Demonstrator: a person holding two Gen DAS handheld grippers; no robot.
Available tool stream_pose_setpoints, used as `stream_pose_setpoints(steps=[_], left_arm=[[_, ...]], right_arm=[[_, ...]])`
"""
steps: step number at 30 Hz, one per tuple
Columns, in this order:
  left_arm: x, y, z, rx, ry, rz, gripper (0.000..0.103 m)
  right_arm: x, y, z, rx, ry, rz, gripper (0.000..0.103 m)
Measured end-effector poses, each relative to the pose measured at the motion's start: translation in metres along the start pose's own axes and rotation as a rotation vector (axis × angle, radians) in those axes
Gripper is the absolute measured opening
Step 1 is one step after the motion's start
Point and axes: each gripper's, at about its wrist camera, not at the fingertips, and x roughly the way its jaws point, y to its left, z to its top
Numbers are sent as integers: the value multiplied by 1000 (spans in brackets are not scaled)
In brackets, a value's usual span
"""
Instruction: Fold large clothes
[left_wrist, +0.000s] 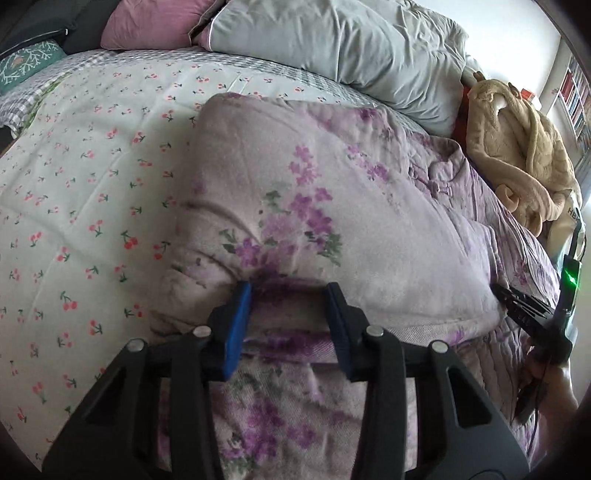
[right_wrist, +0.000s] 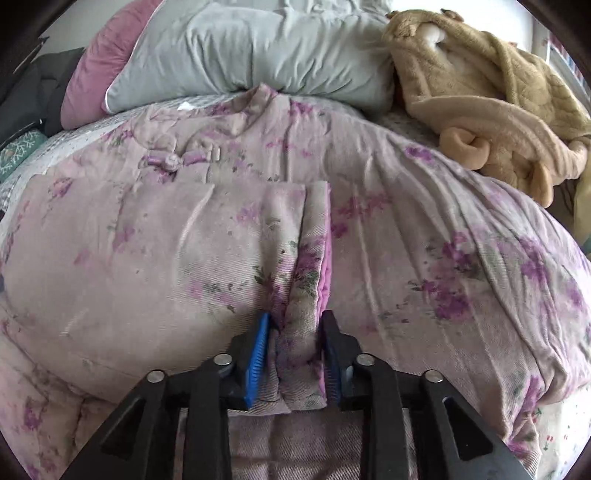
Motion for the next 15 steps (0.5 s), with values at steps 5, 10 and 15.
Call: stream_pose_setpoints(steps=[5, 10, 15], left_arm=[[-17, -10, 7, 12, 2, 18, 80], [-35, -15, 9, -2, 18, 53, 96], [-44, -14, 4, -46, 47, -22, 102]], right_arm=[[-30, -28, 11, 94, 43, 83, 78], [-67, -83, 8, 277, 79, 200, 84], [-102, -146, -8, 319, 76, 106, 85]])
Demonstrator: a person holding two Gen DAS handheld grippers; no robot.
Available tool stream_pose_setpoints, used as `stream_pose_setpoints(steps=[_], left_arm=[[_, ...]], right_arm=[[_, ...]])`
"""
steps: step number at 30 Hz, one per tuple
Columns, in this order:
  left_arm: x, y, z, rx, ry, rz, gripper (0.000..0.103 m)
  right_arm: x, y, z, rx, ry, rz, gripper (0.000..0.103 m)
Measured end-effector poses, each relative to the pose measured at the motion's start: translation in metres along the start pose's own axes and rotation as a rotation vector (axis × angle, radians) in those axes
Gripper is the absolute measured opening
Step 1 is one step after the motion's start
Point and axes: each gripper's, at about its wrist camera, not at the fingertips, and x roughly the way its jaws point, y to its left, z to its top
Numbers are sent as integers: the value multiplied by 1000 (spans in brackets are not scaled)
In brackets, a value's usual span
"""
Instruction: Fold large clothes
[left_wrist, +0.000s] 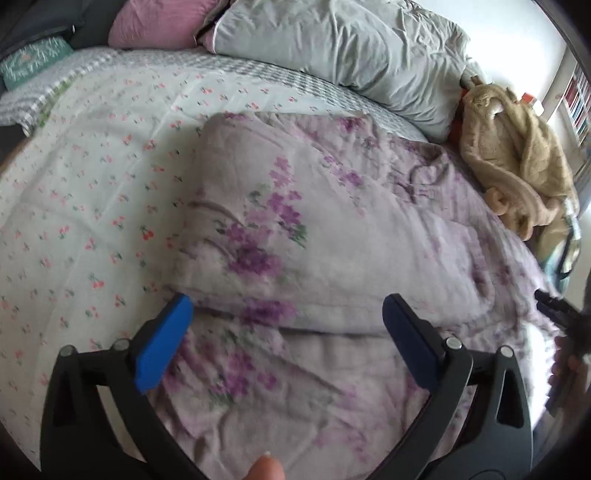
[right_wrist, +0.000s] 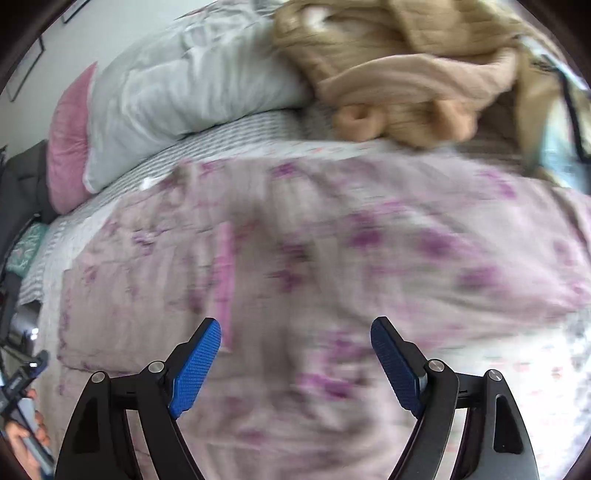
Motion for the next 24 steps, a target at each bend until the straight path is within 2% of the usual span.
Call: stream_pose_setpoints(steps=[3, 5, 10, 17, 20, 24], left_arm=[[-4, 0, -3, -37, 17, -76, 102], [-7, -3, -6, -39, 18, -91, 102], [-10, -10, -8, -17, 13, -73, 102], [-15, -10, -6, -11, -60, -22, 102], [-13, -7, -5, -15, -78, -12, 102], [-10, -5, -4, -22, -87, 7, 102]], right_arm=[[-15, -44, 0, 50, 6, -56, 85], [-25, -79, -1, 118, 4, -79, 85], [-38, -161, -5, 280, -2, -124, 85], [-40, -269, -18, 552, -47, -192, 85], [-35, -302, -24, 651, -64, -174, 85], [-37, -324, -22, 745, -161, -100, 86]])
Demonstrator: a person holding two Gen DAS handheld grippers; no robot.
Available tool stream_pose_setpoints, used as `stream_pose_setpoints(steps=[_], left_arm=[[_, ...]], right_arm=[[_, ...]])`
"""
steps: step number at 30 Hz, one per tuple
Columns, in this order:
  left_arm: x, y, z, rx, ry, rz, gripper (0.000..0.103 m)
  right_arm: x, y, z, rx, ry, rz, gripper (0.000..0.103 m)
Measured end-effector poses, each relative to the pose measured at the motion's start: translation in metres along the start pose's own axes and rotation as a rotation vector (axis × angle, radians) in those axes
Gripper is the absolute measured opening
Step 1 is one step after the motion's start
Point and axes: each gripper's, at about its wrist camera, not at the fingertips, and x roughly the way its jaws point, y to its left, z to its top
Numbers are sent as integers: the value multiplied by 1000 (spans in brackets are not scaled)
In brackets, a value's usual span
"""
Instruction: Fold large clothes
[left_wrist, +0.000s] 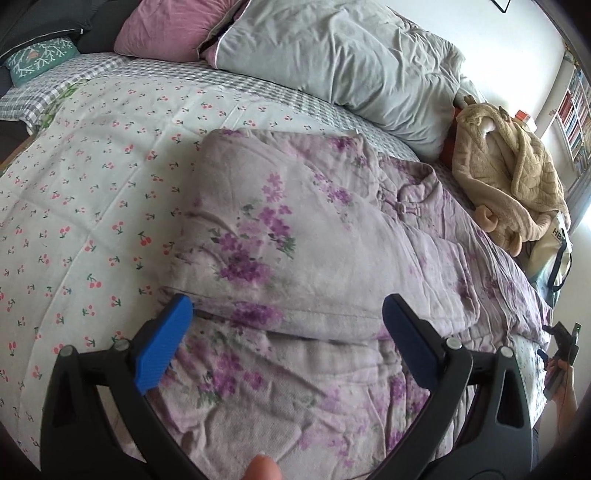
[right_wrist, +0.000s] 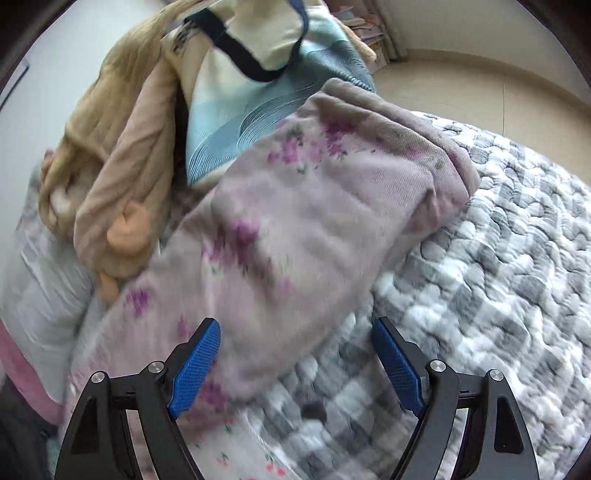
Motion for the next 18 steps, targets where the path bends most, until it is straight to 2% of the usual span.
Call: stream_pose_setpoints(steps=[3, 5, 6, 7, 9, 10, 14, 18], left_arm=[[4, 2, -1, 1, 3, 14, 102], [7, 3, -1, 6, 11, 28, 102], [8, 2, -1, 8, 14, 32, 102], [9, 2, -1, 8, 16, 36, 102], [10, 3, -1, 8, 21, 36, 102], [10, 3, -1, 7, 21, 34, 102], [9, 2, -1, 3, 23, 25, 102], [7, 1, -3, -5, 28, 19, 102]], right_arm=[[3, -4, 12, 42, -25, 19, 85], [4, -4, 16, 63, -41, 27, 80], [4, -6, 16, 75, -47, 34, 70], [4, -11, 18, 87, -47, 35, 52], [1, -14, 20, 111, -50, 36, 28], [-1, -13, 22, 116, -61, 42, 21], [-37, 14, 19, 25, -166, 54, 14], [-82, 72, 15, -137, -261, 72, 13]])
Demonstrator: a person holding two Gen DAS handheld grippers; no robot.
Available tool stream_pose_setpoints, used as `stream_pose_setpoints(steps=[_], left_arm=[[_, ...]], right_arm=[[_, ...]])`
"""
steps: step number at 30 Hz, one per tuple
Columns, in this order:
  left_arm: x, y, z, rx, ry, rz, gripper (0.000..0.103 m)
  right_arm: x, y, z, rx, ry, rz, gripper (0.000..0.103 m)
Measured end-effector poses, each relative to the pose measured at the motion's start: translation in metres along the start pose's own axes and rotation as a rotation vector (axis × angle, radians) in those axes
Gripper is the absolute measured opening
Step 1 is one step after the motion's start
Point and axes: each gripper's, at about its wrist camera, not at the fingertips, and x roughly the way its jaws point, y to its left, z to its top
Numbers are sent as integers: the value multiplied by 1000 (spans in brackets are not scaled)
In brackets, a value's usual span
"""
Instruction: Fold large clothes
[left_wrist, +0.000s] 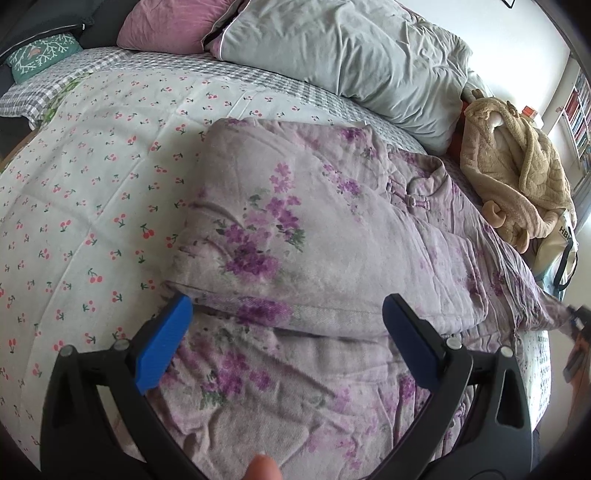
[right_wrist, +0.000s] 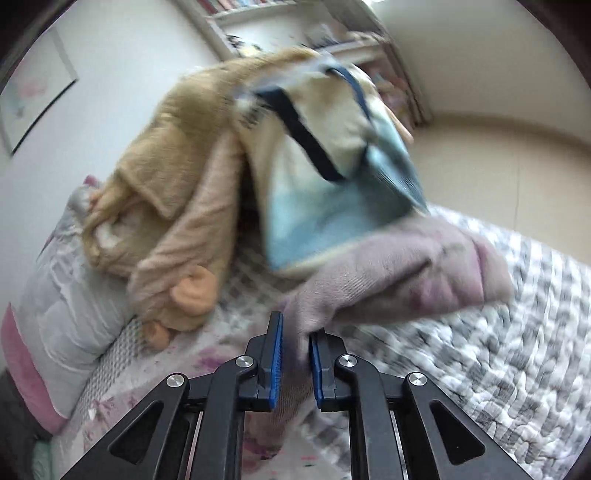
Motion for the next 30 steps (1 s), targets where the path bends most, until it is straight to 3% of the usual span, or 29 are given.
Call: stream_pose_setpoints(steps=[5, 9, 15, 17, 20, 23, 25, 26, 28, 30], left_arm=[[-9, 5, 0, -20, -15, -10, 102], [-14, 12, 2, -49, -23, -20, 102], [-20, 20, 4, -73, -33, -36, 102], [-21, 22, 5, -80, -34, -38, 102], [-22, 26, 4, -95, -28, -46, 102], [-24, 27, 4, -89, -27, -49, 102], [-25, 27, 4, -79, -31, -46, 102], [-25, 27, 4, -74, -32, -44, 102], [-25, 28, 4, -75, -33, -42, 102], [-22, 27, 5, -84, -29, -43, 102]], right_arm=[[-45, 87, 8, -158, -89, 114, 13], [-74, 162, 1, -250, -125, 253, 12], [-133, 265, -38, -407, -149, 530, 9], [-143, 304, -61, -498, -110, 586, 9], [-142, 343, -90, -622, -55, 566, 10], [-116, 355, -108, -691, 46, 480, 24], [-91, 339, -112, -687, 115, 377, 80], [-79, 328, -110, -678, 115, 314, 86], [-63, 305, -110, -691, 81, 212, 86], [-38, 288, -114, -740, 117, 139, 86]])
